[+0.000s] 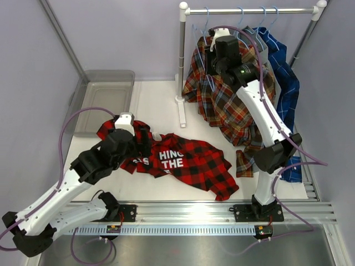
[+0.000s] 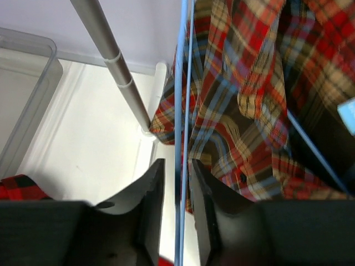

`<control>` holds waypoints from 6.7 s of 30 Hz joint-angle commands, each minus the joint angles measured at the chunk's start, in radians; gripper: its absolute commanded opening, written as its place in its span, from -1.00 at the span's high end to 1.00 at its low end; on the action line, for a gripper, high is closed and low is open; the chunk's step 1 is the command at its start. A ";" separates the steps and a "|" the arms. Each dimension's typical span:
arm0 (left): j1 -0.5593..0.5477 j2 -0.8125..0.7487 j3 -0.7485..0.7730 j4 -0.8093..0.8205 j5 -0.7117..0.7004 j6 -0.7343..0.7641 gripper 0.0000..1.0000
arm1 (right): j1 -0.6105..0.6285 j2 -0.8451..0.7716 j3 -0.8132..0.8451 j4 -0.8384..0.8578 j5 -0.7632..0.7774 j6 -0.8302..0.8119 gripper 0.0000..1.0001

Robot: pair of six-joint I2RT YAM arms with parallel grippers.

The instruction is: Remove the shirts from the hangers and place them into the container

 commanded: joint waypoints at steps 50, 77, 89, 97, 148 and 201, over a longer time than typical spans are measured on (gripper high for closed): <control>0.047 0.466 0.081 0.264 -0.119 -0.073 1.00 | -0.002 -1.273 -1.082 -0.035 -0.257 0.126 -0.99; 0.751 0.740 1.338 0.257 0.099 0.296 1.00 | -0.002 -1.212 -1.104 0.016 -0.200 0.195 -0.99; 0.845 0.774 0.868 0.433 0.145 0.306 1.00 | -0.002 -1.143 -1.119 0.036 -0.216 0.177 -0.99; 0.903 0.947 0.707 0.570 0.324 0.276 1.00 | -0.002 -1.177 -1.136 0.026 -0.220 0.189 -0.99; 0.701 -0.030 0.202 0.076 0.518 0.290 -0.98 | -0.380 -0.154 0.059 -0.060 -0.486 -0.193 -0.89; 0.613 0.058 0.313 0.061 0.567 0.262 -0.98 | -0.374 -0.681 -0.559 0.106 -0.385 -0.061 1.00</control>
